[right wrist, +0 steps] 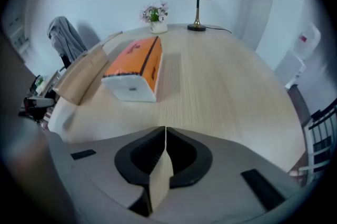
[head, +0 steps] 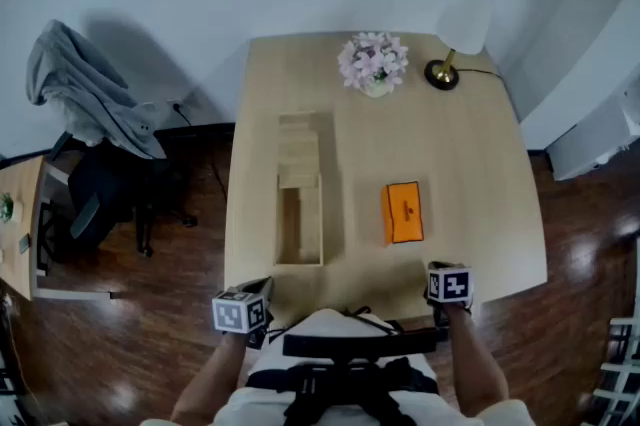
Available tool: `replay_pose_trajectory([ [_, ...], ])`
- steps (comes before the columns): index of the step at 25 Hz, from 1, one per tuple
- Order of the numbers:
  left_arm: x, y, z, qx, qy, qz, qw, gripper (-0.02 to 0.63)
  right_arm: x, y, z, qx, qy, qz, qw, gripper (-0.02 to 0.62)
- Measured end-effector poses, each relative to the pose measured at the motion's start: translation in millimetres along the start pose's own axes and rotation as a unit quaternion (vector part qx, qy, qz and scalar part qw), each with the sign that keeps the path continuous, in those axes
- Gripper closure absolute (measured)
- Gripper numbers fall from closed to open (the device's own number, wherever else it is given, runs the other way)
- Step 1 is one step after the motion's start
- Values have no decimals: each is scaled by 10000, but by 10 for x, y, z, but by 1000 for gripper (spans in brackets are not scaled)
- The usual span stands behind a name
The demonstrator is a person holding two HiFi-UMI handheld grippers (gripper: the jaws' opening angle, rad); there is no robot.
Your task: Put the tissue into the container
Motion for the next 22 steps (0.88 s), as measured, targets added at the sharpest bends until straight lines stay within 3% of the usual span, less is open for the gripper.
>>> replay_pose_trajectory([
  [4,234,120,-56,-22,502,-71,9987,606,384,-66,-71,657,521,460,9954,485],
  [12,607,441,-233,-622,982,-84,9932,606,1028,-153,-314,832,1355,439,9863,301],
  [15,687,531,-279,-704,1082,25,9916,606,1221,-278,-296,943,1423,299,9849,212],
  [18,739,609,-330,-848,1141,60,9898,604,1352,-445,-212,1033,1311,18,9860,164],
  [22,714,667,-345,-1021,1042,126,9892,498,1480,-606,-66,1060,1127,-209,9877,153],
])
Point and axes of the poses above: the fingertips, and each gripper's own axes: z forward along the fingers, y to its right, x out of its top, the point moved 4 cm from there along -z, backward along the fingers, and after that the axes turned 1 degree about x, right-handed, at the moved point
